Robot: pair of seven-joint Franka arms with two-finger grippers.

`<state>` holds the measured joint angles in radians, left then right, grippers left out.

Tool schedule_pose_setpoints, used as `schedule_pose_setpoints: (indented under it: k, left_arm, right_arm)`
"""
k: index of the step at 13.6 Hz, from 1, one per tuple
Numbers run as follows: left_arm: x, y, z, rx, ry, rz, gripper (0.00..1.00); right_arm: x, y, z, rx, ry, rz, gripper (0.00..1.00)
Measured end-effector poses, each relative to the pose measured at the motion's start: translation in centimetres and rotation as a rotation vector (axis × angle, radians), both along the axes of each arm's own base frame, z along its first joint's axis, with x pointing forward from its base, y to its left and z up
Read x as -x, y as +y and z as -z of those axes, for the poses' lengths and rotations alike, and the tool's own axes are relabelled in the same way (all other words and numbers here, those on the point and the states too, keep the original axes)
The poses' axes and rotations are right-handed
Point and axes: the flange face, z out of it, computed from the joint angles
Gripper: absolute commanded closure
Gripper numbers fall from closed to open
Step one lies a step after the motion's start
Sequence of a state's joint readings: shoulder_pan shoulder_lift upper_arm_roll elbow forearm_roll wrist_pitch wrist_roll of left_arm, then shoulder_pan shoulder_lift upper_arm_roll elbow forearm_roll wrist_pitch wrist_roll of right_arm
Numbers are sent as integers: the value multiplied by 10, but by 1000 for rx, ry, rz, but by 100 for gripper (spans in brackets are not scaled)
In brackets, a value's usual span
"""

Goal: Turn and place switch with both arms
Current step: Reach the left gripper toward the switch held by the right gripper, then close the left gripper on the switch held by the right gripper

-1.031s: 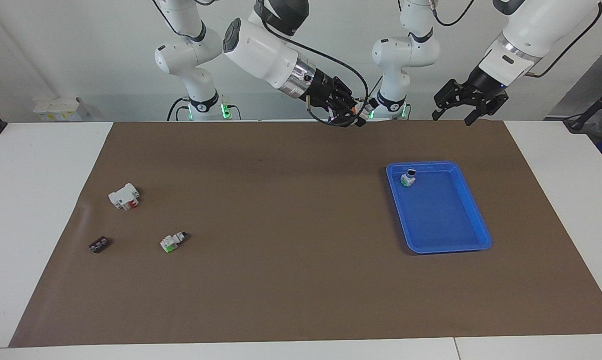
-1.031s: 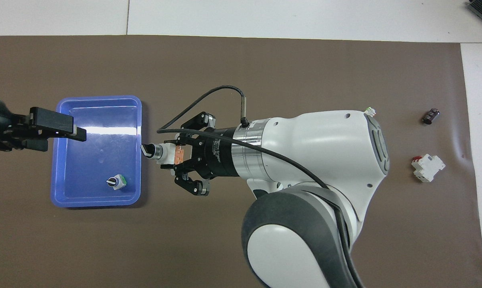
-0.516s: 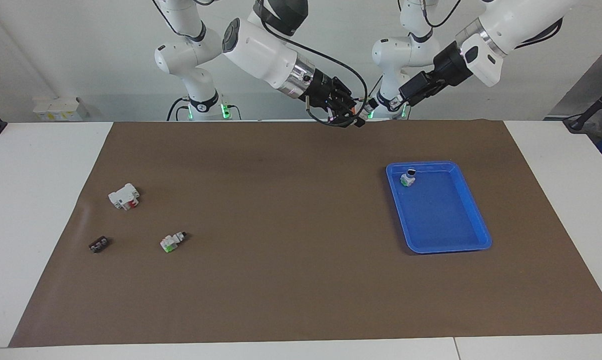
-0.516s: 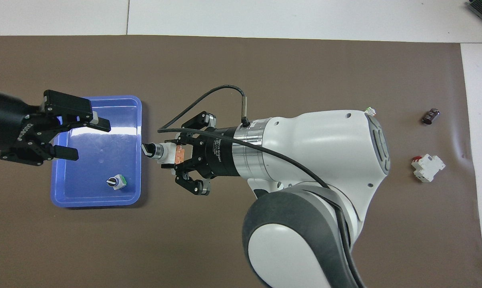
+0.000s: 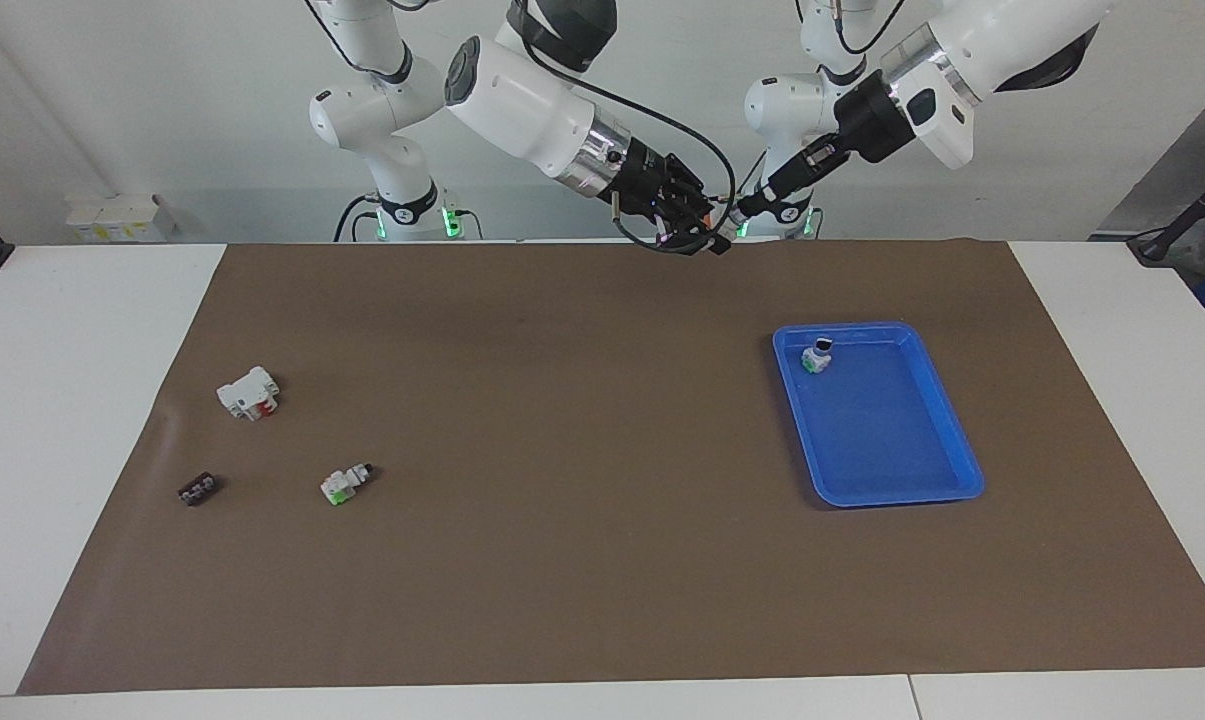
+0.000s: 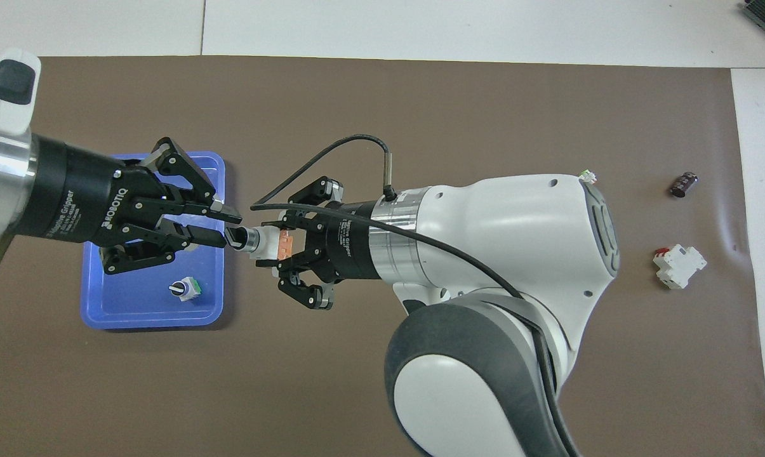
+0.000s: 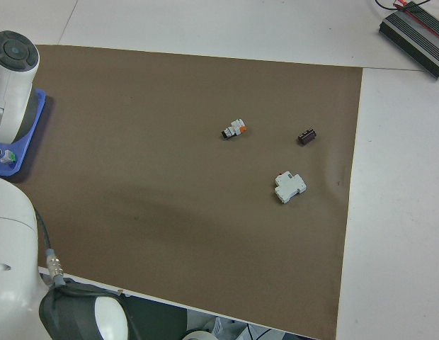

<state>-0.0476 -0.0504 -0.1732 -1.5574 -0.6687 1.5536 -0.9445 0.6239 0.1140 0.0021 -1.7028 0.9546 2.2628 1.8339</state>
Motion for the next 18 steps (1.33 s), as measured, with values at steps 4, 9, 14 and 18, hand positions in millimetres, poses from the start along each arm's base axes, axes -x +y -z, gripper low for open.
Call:
schedule_pose_setpoints:
  k: [4,9,14,18]
  left_arm:
    - [4,-12,3,-6,6,22,67]
    - [2,-6,8,-64,-32,50,68]
    - [2,-6,8,-75,-46,62,100]
    - [2,-8,7,-80,-60,62,100]
  right_arm:
    - [-1,-1,0,1,0,2,100]
    - [-1,-1,1,2,0,2,100]
    - [-1,0,2,3,2,0,100]
    - [-2,0,3,5,3,0,100]
